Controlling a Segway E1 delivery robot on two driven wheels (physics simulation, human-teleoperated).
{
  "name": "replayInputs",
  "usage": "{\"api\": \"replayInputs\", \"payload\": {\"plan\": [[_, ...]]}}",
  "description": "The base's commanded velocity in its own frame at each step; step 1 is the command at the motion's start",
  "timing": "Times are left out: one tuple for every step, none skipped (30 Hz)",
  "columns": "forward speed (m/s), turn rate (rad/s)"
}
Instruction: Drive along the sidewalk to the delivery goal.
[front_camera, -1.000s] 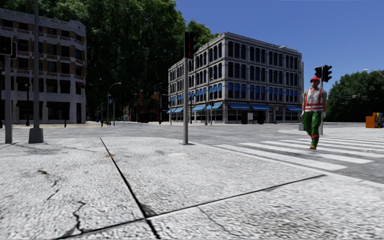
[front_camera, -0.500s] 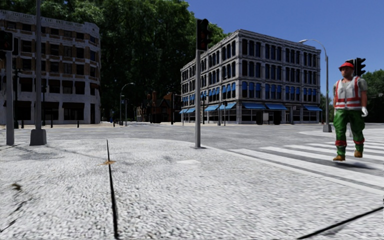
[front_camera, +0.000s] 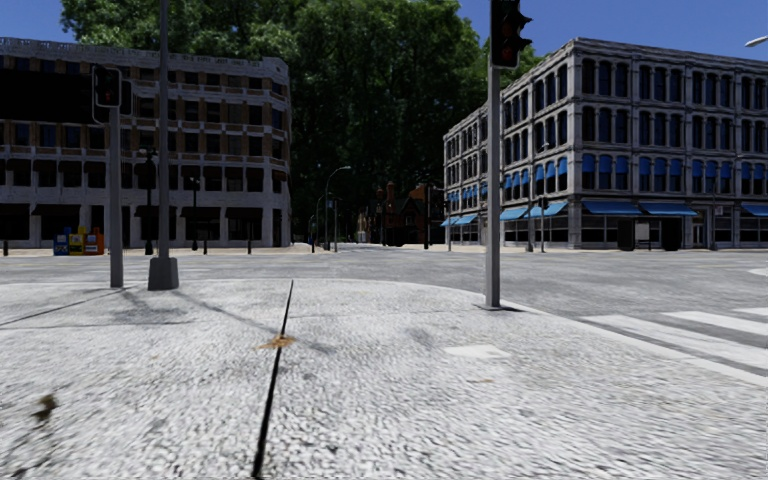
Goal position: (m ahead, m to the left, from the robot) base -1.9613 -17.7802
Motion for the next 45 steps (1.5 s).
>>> {"api": "replayInputs", "payload": {"plan": [[1.69, 0.00], [1.61, 0.00], [1.50, -0.07], [1.50, -0.07], [1.45, -0.17], [1.45, -0.21], [1.45, -0.30], [1.45, -0.30], [1.44, -0.48], [1.42, -0.57], [1.42, -0.57], [1.42, -0.60], [1.42, -0.60], [1.42, -0.60], [1.42, -0.60], [1.48, -0.60], [1.52, -0.60], [1.52, -0.60], [1.53, -0.60], [1.53, -0.60], [1.53, -0.60], [1.53, -0.60], [1.53, -0.60], [1.53, -0.60], [1.53, -0.60], [1.53, -0.60], [1.53, -0.60], [1.53, -0.60], [1.53, -0.60], [1.53, -0.60], [1.53, -0.60], [1.53, -0.60], [1.53, -0.60], [1.53, -0.60], [1.53, -0.60], [1.53, -0.60], [1.53, -0.60], [1.53, -0.61], [1.53, -0.61], [1.53, -0.61], [1.53, -0.62], [1.53, -0.63], [1.53, -0.65], [1.53, -0.65], [1.53, -0.66]]}}
